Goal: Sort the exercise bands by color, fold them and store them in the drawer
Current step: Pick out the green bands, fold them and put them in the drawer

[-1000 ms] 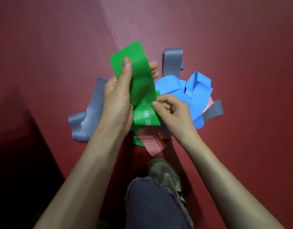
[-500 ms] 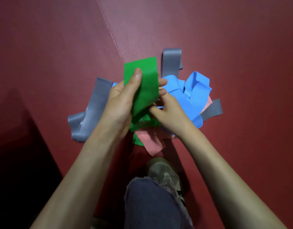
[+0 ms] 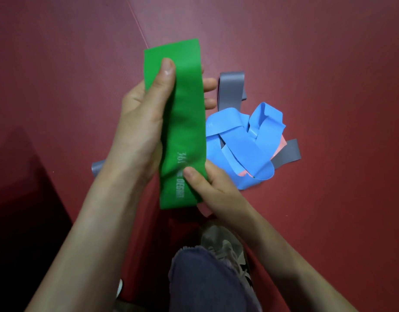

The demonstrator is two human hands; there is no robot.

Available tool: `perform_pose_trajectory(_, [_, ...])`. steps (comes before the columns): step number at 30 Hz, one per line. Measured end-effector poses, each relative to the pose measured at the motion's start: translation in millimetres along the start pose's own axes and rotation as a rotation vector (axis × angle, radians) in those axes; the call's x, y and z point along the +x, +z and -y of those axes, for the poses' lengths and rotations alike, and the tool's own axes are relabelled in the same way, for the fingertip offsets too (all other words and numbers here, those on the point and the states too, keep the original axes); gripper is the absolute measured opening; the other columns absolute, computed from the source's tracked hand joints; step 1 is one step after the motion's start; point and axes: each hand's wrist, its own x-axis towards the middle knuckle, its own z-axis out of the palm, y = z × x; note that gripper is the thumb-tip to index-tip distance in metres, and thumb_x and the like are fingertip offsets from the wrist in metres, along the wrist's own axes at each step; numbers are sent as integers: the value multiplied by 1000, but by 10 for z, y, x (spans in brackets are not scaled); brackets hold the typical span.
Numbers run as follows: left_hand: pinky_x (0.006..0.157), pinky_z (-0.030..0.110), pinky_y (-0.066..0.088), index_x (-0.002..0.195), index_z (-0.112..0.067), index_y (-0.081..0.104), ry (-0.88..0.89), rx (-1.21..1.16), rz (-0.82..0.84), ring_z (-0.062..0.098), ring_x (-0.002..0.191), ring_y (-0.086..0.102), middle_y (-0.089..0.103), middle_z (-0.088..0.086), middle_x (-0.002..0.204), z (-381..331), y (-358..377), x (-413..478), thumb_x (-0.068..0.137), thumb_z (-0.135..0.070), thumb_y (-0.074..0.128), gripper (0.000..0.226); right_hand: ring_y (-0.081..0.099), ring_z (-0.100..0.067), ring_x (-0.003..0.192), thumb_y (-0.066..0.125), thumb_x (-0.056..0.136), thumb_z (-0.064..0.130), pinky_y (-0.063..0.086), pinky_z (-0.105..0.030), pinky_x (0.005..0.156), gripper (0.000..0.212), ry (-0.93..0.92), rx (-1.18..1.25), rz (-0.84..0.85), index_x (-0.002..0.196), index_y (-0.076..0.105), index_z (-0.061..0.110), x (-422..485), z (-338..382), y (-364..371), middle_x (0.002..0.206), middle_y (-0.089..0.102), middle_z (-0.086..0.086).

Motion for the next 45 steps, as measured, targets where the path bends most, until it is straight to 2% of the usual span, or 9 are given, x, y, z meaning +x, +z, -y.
perform_pose_trajectory(2, [57,20,53,76,-19,63,-22,38,7,7,59,66,72,-6,66,59,-16,-20,93,-29,35,34,60,6,84,47,90,31,49,-14,80,18,108,137,76,84,64,33,-25,-115,68,84,67,20])
perform_pose_trajectory(6, [56,20,54,66,-21,70,-84,57,-27,7,60,67,73,-5,68,213,-120,-74,89,-33,42,38,63,6,60,45,93,25,50,-9,60,22,324,217,113,81,62,18,16,-335,244,70,68,12])
perform_pose_trajectory(8, [53,20,54,64,-20,71,-142,57,-54,7,59,67,73,-5,67,304,-204,-78,90,-32,42,41,62,4,68,50,92,15,49,-7,64,14,351,93,93,105,55,12,72,-423,286,88,65,4])
perform_pose_trajectory(11, [56,22,55,60,-19,73,-232,111,-84,6,56,67,72,-6,63,472,-346,-51,95,-28,37,50,52,-10,111,49,78,2,41,-17,97,55,249,-212,-7,131,39,13,143,-612,235,122,53,-1])
perform_pose_trajectory(16, [60,25,57,81,-14,62,-282,142,-117,7,56,67,72,-6,63,721,-470,-40,96,-23,37,30,53,-25,112,35,74,-5,36,-25,95,49,116,-477,-285,119,53,2,224,-693,8,118,57,-14])
perform_pose_trajectory(22, [65,30,57,82,-16,62,-260,21,-204,9,59,68,73,-4,67,789,-507,-29,96,-27,36,32,48,-32,108,36,87,1,38,-41,84,35,138,-807,-230,119,48,5,466,-713,-38,118,50,-15])
perform_pose_trajectory(26, [60,26,56,80,-18,62,-238,4,-231,8,57,67,72,-6,65,777,-524,-25,97,-25,34,34,47,-31,105,37,92,11,32,-34,70,26,132,-1001,-132,111,53,9,521,-635,-17,111,50,-12])
perform_pose_trajectory(32, [63,25,54,78,-19,64,-229,-18,-255,8,63,68,73,-7,67,783,-565,-22,98,-27,33,38,46,-29,99,41,83,3,25,-34,76,22,56,-1091,98,92,60,8,507,-623,-7,101,63,-12])
perform_pose_trajectory(45, [59,21,55,86,-17,60,-259,-61,-285,5,59,68,72,-7,64,798,-562,-95,97,-28,33,31,57,-35,93,33,95,20,30,-37,63,31,-67,-1331,252,124,43,12,723,-468,-205,107,53,-14])
